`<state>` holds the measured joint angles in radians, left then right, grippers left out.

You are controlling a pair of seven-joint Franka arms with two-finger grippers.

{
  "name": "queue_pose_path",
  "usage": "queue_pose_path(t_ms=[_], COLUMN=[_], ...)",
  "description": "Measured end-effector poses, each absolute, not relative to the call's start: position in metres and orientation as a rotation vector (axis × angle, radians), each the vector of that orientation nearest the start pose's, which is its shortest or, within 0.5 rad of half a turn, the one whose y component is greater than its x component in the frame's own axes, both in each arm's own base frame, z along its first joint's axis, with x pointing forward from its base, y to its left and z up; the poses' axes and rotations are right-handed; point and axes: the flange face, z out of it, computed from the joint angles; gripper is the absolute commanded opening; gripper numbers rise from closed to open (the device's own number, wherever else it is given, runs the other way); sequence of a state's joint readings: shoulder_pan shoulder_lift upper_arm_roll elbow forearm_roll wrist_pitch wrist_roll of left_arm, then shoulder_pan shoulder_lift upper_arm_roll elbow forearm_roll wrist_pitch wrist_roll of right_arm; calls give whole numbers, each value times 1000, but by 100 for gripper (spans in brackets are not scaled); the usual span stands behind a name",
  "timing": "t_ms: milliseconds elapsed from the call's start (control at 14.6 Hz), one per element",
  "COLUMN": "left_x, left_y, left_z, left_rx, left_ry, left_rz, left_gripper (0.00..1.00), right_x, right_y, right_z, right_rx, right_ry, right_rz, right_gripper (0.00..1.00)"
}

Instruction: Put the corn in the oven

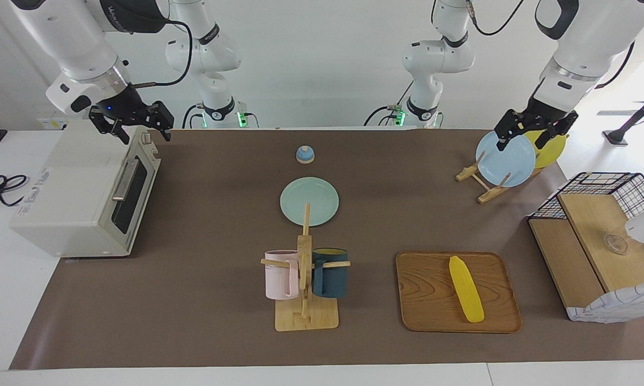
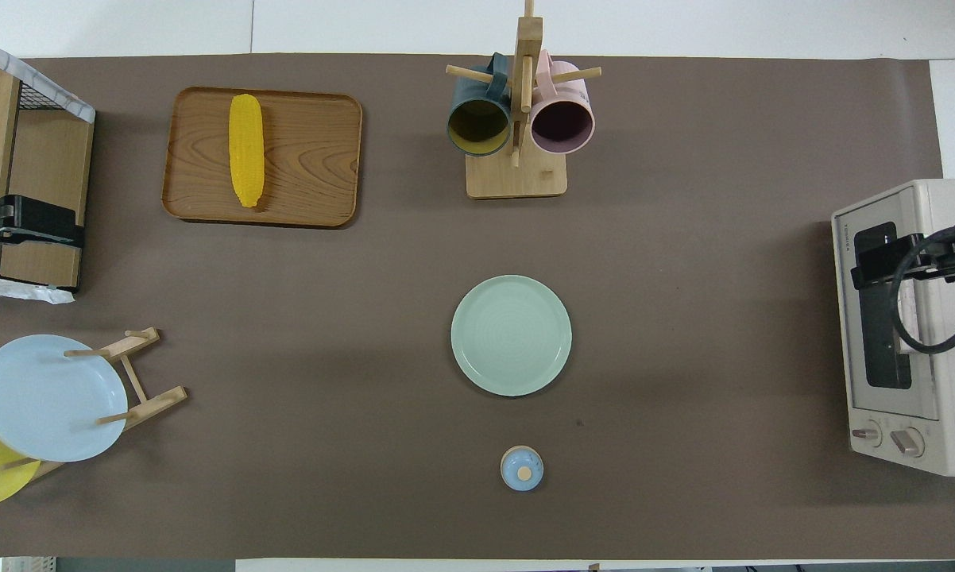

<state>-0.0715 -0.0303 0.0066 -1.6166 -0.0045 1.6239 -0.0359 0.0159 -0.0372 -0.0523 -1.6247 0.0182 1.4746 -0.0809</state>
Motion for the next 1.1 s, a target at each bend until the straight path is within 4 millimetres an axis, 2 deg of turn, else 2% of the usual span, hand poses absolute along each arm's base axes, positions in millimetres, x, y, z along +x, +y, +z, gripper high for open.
queue_pose_path(t_ms=[69,137,275,344,618,756,962,1099], left_x=[555,564,588,603,676,707,744,758], left_y=[-39,-44,-53,-58,-85,-98,-106,-106], left_z=[617,605,571,551,472,434,377,360], left_rx=[-3147,-3148,-3150,-3154,-3180,-3191,-3200,-3202], left_ry=[52,63,82,90,125,147,166,168], left_rz=[-63,-65,-38,-17,13,15,-20,-94], left_gripper=[100,100,100,100,100,100,100,100], right_x=[531,531,533,536,537,535,533,531], right_y=[-22,-28,-38,-40,-38,-41,-50,-61], right_z=[611,610,603,594,524,501,496,496], right_rx=[-3109,-3107,-3109,-3112,-3144,-3218,-3315,-3334], right_ry=[-64,-61,-55,-50,-70,-120,-172,-155], right_rz=[175,179,154,131,91,121,159,166], right_gripper=[17,0,0,0,0,0,0,0])
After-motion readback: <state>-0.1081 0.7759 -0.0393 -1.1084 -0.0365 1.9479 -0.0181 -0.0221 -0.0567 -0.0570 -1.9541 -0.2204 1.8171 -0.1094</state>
